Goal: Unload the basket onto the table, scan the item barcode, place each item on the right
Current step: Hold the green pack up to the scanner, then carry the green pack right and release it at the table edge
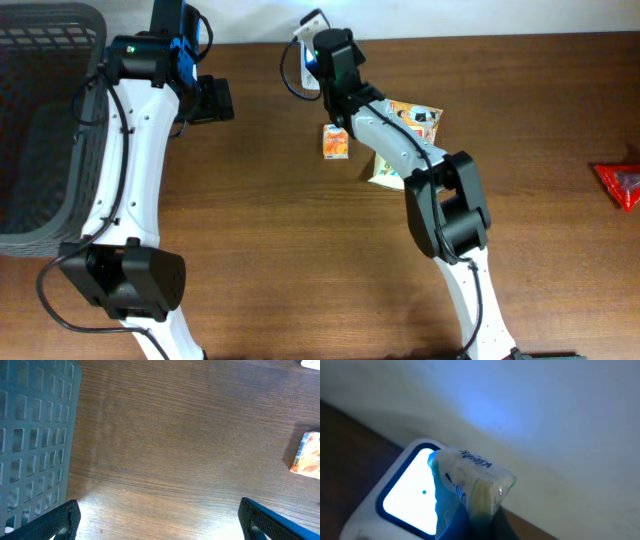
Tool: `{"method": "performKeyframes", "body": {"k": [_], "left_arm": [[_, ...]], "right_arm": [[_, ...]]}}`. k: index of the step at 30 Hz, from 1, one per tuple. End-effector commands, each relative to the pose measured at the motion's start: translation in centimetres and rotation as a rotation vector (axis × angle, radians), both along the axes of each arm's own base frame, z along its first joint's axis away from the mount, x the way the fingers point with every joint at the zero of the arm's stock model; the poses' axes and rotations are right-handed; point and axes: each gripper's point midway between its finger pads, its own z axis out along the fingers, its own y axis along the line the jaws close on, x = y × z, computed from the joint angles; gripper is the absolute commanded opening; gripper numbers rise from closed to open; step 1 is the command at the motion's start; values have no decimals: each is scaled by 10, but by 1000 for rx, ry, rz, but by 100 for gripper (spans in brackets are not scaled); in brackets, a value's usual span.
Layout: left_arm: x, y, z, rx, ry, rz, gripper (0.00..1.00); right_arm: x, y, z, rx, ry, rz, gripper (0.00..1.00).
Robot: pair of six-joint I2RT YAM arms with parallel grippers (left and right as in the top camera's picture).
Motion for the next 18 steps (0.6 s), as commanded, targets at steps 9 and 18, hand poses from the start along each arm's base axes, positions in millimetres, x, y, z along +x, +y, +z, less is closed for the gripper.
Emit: {"method": "performKeyframes", "body": {"k": [9,18], "left_arm": [[0,5,5,3,-15,21,99],[0,5,5,3,-15,21,99]], "right_arm": [[-7,-168,112,512,-72,-450,4],[-183,-526,-10,761,390,-1139,4]]}}
